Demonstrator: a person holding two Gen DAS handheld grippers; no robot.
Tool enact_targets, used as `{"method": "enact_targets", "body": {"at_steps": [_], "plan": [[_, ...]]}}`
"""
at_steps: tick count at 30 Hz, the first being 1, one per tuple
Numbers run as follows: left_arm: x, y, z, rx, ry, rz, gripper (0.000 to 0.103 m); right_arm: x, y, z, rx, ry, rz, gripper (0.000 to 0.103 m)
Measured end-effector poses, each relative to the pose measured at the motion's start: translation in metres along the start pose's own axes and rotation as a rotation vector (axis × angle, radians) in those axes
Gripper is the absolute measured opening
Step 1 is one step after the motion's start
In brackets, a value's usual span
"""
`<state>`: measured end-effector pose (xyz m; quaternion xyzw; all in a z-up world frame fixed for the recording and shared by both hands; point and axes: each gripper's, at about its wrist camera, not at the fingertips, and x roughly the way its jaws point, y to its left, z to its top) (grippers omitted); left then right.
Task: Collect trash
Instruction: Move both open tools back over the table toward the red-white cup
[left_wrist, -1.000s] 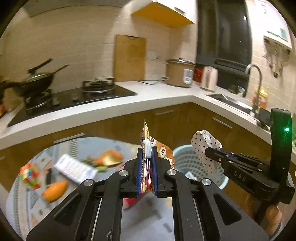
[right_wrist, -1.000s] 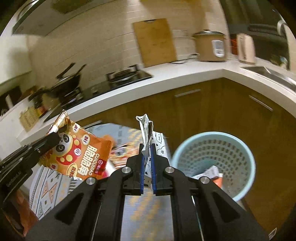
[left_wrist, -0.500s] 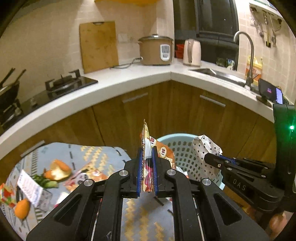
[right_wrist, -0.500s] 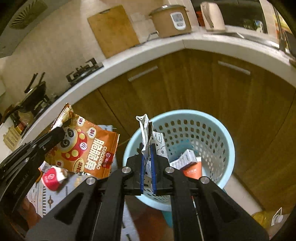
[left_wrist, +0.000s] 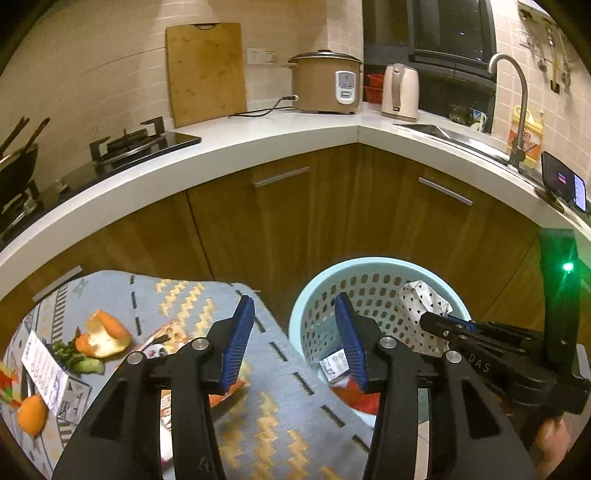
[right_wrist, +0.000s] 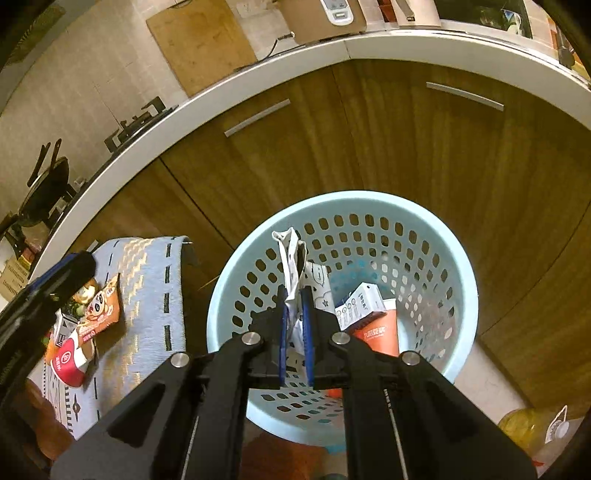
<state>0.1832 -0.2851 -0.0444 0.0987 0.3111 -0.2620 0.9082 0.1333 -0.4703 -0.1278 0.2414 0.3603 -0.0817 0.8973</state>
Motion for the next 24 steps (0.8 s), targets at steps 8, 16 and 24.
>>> {"method": "enact_targets", "body": {"at_steps": [8, 16, 24], "plan": [[-0.042, 0.028, -0.01, -0.077, -0.066, 0.008, 0.08, -0.016, 0.018, -0.002, -0.036, -0.039, -0.017, 0.031], [-0.087, 0.065, -0.03, -0.129, -0.108, 0.058, 0.082, -0.046, 0.065, -0.008, -0.123, -0.103, 0.025, 0.049], [-0.129, 0.127, -0.062, -0.256, -0.127, 0.132, 0.082, -0.064, 0.115, -0.023, -0.175, -0.134, 0.1, 0.049]]}}
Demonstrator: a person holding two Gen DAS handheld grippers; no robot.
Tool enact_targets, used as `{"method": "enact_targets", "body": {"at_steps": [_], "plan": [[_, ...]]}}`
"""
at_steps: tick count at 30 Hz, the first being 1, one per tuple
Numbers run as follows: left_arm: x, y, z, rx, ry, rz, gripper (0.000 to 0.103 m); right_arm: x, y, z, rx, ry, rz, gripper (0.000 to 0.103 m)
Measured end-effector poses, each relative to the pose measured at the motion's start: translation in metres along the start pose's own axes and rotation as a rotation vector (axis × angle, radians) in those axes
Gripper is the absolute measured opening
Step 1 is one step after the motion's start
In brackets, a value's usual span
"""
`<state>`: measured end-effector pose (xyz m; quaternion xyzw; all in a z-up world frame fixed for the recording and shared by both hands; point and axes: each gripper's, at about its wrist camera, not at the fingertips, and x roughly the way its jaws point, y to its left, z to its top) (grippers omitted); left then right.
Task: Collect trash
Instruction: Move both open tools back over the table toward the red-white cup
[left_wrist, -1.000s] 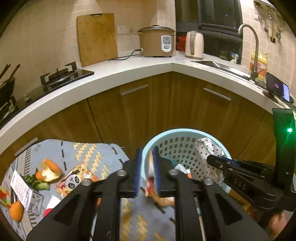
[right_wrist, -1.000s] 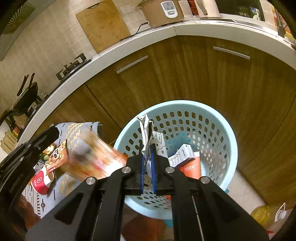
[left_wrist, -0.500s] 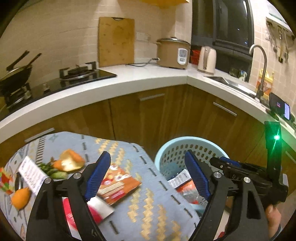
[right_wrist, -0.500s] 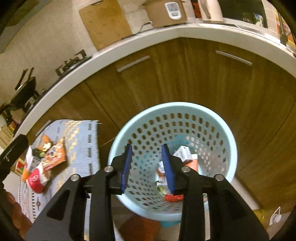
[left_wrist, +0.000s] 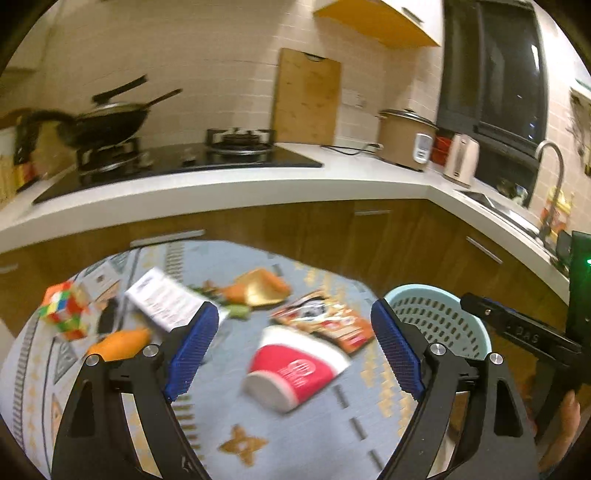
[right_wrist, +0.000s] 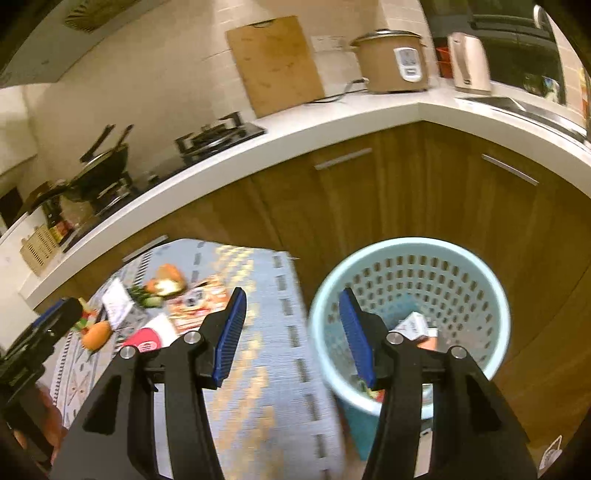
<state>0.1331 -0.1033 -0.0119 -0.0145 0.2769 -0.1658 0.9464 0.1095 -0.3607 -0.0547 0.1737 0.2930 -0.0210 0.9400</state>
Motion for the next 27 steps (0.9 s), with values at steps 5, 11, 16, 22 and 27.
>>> {"method": "enact_targets", "body": {"at_steps": [5, 11, 16, 22, 27], "plan": [[-0.011, 0.036, -0.011, -0.043, 0.005, 0.075, 0.082, 0.012, 0.052, -0.022, -0.066, 0.024, 0.055, 0.049], [-0.026, 0.087, -0.024, -0.099, 0.007, 0.166, 0.082, 0.038, 0.115, -0.057, -0.178, 0.088, 0.101, 0.049], [-0.022, 0.135, -0.032, -0.112, 0.062, 0.215, 0.082, 0.05, 0.149, -0.08, -0.278, 0.101, 0.073, 0.049], [0.013, 0.174, -0.039, -0.091, 0.184, 0.194, 0.082, 0.049, 0.165, -0.088, -0.366, 0.06, 0.025, 0.049], [0.041, 0.183, -0.039, -0.05, 0.23, 0.218, 0.082, 0.05, 0.166, -0.09, -0.38, 0.06, 0.018, 0.049]]}}
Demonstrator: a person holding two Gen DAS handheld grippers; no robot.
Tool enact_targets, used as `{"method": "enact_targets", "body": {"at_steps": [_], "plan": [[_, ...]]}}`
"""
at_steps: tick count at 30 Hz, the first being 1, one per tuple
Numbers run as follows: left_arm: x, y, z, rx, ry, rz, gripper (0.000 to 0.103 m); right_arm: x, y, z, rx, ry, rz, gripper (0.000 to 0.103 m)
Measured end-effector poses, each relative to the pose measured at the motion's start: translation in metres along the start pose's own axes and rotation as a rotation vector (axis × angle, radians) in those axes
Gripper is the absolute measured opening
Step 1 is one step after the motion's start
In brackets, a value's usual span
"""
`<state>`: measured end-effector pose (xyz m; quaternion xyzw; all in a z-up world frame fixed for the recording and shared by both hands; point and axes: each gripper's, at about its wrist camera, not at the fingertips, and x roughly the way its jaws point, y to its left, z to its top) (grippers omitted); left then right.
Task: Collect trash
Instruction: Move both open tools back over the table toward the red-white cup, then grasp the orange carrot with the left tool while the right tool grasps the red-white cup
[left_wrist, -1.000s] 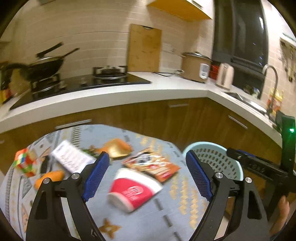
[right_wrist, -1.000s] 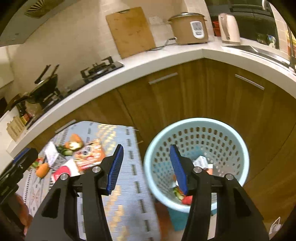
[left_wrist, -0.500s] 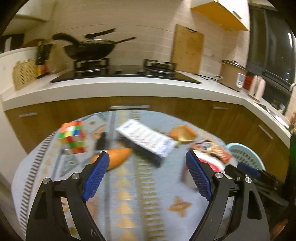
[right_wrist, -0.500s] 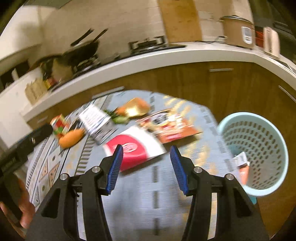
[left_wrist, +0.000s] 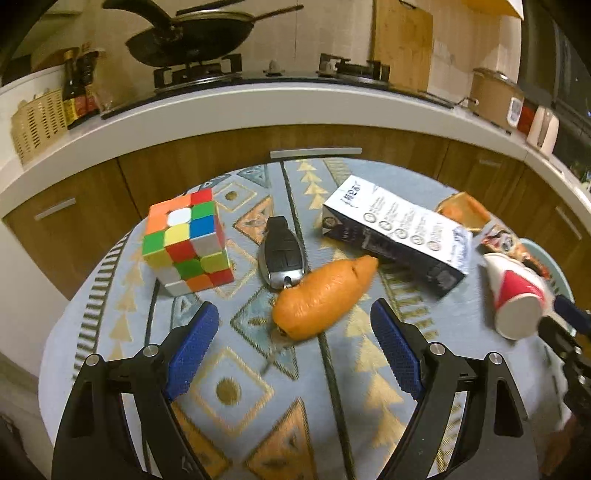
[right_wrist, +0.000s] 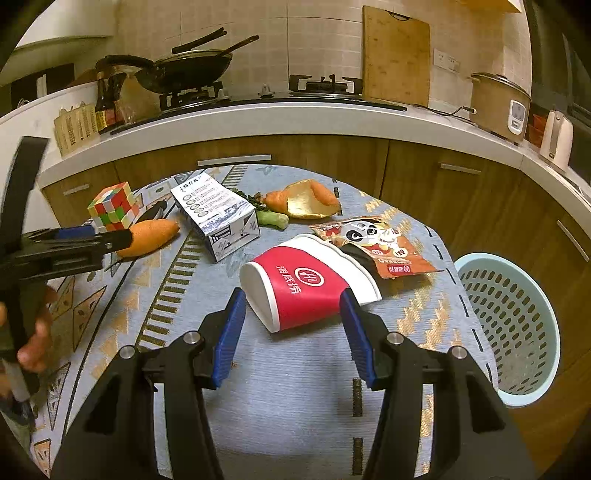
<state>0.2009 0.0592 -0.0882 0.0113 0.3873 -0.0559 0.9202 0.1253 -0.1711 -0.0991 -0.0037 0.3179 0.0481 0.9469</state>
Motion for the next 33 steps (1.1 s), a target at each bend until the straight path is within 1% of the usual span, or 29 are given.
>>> {"method": "enact_targets", "body": {"at_steps": [1, 2, 3, 4, 6, 7, 8, 9, 10, 11, 12, 13, 14, 16, 17, 19, 20, 23, 25, 27, 28, 29, 30, 31, 32, 33], "plan": [[0.004, 0.0, 0.001, 0.005, 0.002, -0.005, 0.08, 0.0, 0.001, 0.0, -0.002, 0.0, -0.006, 0.049], [0.007, -0.001, 0.001, 0.01, 0.008, -0.013, 0.063, 0.0, 0.001, 0.0, -0.004, 0.0, -0.011, 0.049], [0.009, -0.002, 0.0, 0.017, 0.021, -0.03, 0.05, 0.001, 0.001, 0.0, -0.005, 0.001, -0.014, 0.049], [0.011, -0.005, -0.002, 0.023, 0.049, -0.067, 0.042, 0.001, 0.001, 0.0, -0.004, 0.003, -0.014, 0.051], [0.008, -0.012, -0.006, 0.038, 0.051, -0.106, 0.042, 0.002, 0.0, 0.0, 0.004, 0.005, -0.014, 0.053], [0.006, -0.015, -0.008, 0.05, 0.048, -0.115, 0.039, 0.002, -0.002, 0.0, 0.011, 0.005, -0.011, 0.053], [0.002, -0.02, -0.011, 0.066, 0.053, -0.139, 0.035, 0.002, -0.003, 0.0, 0.015, 0.005, -0.008, 0.053], [-0.001, -0.022, -0.014, 0.068, 0.062, -0.17, 0.034, 0.002, -0.004, 0.0, 0.02, 0.005, -0.005, 0.053], [-0.005, -0.025, -0.016, 0.065, 0.069, -0.206, 0.034, 0.001, -0.005, 0.0, 0.025, 0.003, -0.001, 0.053], [-0.01, -0.029, -0.018, 0.061, 0.073, -0.258, 0.034, 0.001, -0.005, 0.0, 0.028, 0.001, 0.0, 0.053], [-0.014, -0.033, -0.019, 0.065, 0.073, -0.285, 0.035, 0.001, -0.006, 0.0, 0.031, -0.001, 0.002, 0.053], [-0.018, -0.038, -0.021, 0.077, 0.064, -0.286, 0.037, 0.0, -0.006, 0.0, 0.034, -0.002, 0.003, 0.054], [-0.021, -0.043, -0.023, 0.096, 0.049, -0.254, 0.044, 0.0, -0.007, 0.0, 0.037, -0.005, 0.005, 0.054], [-0.021, -0.045, -0.022, 0.101, 0.038, -0.186, 0.055, -0.001, -0.008, -0.001, 0.043, -0.008, 0.008, 0.055], [-0.02, -0.043, -0.021, 0.087, 0.034, -0.148, 0.055, -0.002, -0.008, -0.001, 0.045, -0.01, 0.01, 0.056], [-0.017, -0.039, -0.018, 0.053, 0.046, -0.134, 0.057, -0.003, -0.01, -0.001, 0.051, -0.016, 0.014, 0.057], [-0.015, -0.035, -0.017, 0.024, 0.05, -0.133, 0.061, -0.003, -0.01, -0.001, 0.053, -0.019, 0.014, 0.057], [-0.006, -0.028, -0.008, -0.036, 0.061, -0.111, 0.07, -0.004, -0.011, 0.0, 0.062, -0.022, 0.01, 0.059], [0.004, -0.028, -0.001, -0.061, 0.082, -0.111, 0.071, -0.004, -0.013, 0.0, 0.067, -0.027, 0.008, 0.059], [0.017, -0.033, 0.006, -0.071, 0.112, -0.092, 0.071, -0.006, -0.015, 0.0, 0.08, -0.037, 0.008, 0.06], [0.02, -0.035, 0.007, -0.068, 0.119, -0.078, 0.067, -0.007, -0.017, 0.0, 0.088, -0.04, 0.008, 0.063], [0.026, -0.039, 0.008, -0.049, 0.129, -0.044, 0.048, -0.008, -0.019, -0.001, 0.101, -0.045, 0.01, 0.065], [0.03, -0.042, 0.007, -0.031, 0.143, -0.018, 0.044, -0.009, -0.021, 0.0, 0.109, -0.045, 0.011, 0.067], [0.032, -0.044, 0.006, -0.025, 0.147, -0.003, 0.037, -0.009, -0.022, 0.0, 0.119, -0.044, 0.01, 0.071], [0.029, -0.045, 0.003, -0.018, 0.135, 0.002, 0.032, -0.009, -0.023, 0.0, 0.128, -0.042, 0.001, 0.073], [0.026, -0.046, 0.0, -0.009, 0.132, -0.007, 0.03, -0.009, -0.022, 0.0, 0.126, -0.041, -0.006, 0.074]]}}
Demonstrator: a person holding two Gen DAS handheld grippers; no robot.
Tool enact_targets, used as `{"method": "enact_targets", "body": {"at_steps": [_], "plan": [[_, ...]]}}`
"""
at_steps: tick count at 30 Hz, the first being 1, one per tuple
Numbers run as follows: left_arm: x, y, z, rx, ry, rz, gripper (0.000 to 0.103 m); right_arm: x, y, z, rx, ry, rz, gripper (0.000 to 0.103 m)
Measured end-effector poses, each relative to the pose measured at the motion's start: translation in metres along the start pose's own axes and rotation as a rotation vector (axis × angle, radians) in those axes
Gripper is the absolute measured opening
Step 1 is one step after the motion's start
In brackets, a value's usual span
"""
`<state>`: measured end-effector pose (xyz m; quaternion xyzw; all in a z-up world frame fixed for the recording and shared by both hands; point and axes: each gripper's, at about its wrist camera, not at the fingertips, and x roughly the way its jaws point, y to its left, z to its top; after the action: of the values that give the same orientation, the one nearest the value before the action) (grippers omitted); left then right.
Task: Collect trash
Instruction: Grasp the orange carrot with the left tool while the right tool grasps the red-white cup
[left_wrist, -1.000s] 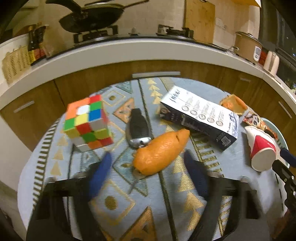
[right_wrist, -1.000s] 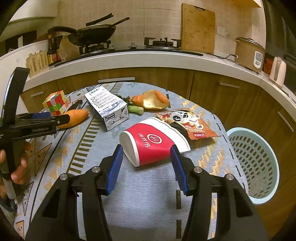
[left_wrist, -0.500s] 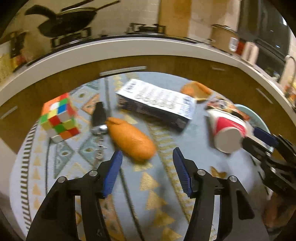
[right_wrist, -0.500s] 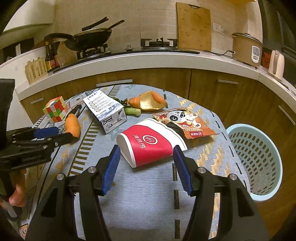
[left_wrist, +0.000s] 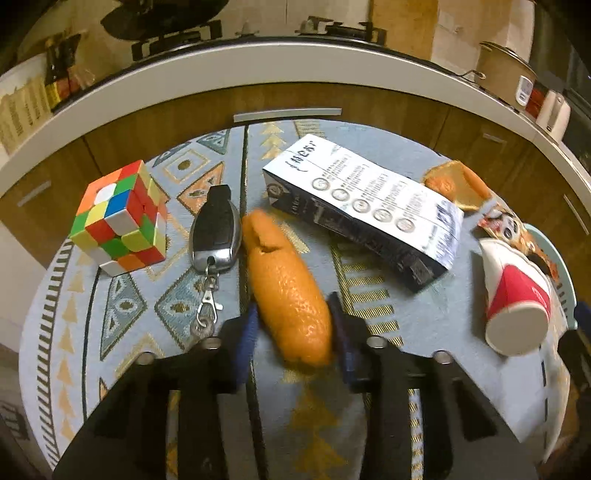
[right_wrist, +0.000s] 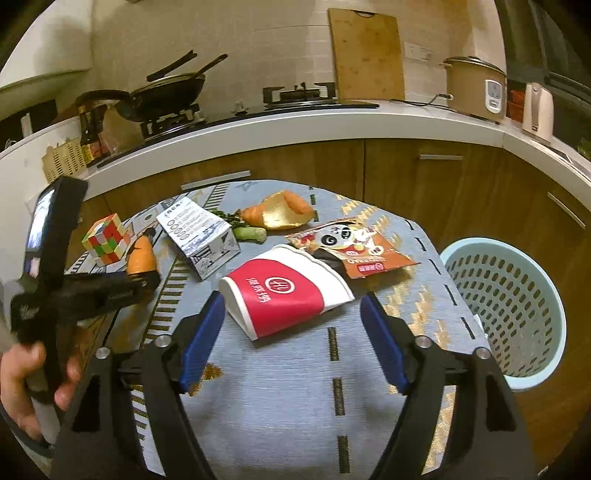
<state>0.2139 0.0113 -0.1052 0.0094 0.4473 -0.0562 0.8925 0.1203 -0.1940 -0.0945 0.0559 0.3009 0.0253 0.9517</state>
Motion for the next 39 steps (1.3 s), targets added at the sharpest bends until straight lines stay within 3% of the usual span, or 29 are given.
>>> {"method": "enact_targets", "body": {"at_steps": [6, 8, 12, 16, 19, 23, 27, 30, 34, 36, 37, 39], "plan": [[-0.017, 0.006, -0.025, -0.017, -0.03, -0.04, 0.028, 0.015, 0.016, 0.001, -0.073, 0.068, -0.058, 0.074], [-0.022, 0.004, -0.033, 0.0, -0.059, -0.013, 0.029, 0.02, 0.008, 0.001, -0.036, 0.093, -0.06, 0.073], [-0.032, -0.001, -0.036, 0.026, -0.105, -0.029, 0.029, 0.016, -0.019, -0.002, 0.063, 0.124, -0.059, 0.069], [-0.033, -0.002, -0.037, 0.031, -0.104, -0.023, 0.03, 0.001, -0.053, -0.007, 0.139, 0.09, -0.175, 0.069], [-0.036, -0.003, -0.039, 0.03, -0.113, -0.027, 0.03, -0.006, -0.069, -0.006, 0.198, 0.099, -0.087, 0.069], [-0.04, -0.005, -0.042, 0.035, -0.135, -0.017, 0.03, -0.008, -0.053, 0.001, 0.178, 0.086, 0.015, 0.071], [-0.043, -0.011, -0.044, 0.06, -0.148, -0.009, 0.03, 0.01, -0.032, 0.008, 0.142, 0.124, 0.027, 0.08], [-0.044, -0.009, -0.043, 0.059, -0.152, -0.027, 0.03, 0.032, -0.027, 0.011, 0.134, 0.159, -0.014, 0.08], [-0.043, -0.007, -0.043, 0.053, -0.15, -0.043, 0.029, 0.046, -0.03, 0.009, 0.156, 0.197, -0.005, 0.08], [-0.042, -0.009, -0.042, 0.06, -0.15, -0.042, 0.029, 0.046, -0.033, 0.009, 0.164, 0.192, 0.027, 0.079], [-0.042, -0.01, -0.043, 0.066, -0.152, -0.04, 0.028, 0.046, -0.034, 0.008, 0.167, 0.192, 0.034, 0.069], [-0.043, -0.012, -0.043, 0.074, -0.155, -0.04, 0.028, 0.045, -0.036, 0.008, 0.178, 0.19, 0.05, 0.066]]}}
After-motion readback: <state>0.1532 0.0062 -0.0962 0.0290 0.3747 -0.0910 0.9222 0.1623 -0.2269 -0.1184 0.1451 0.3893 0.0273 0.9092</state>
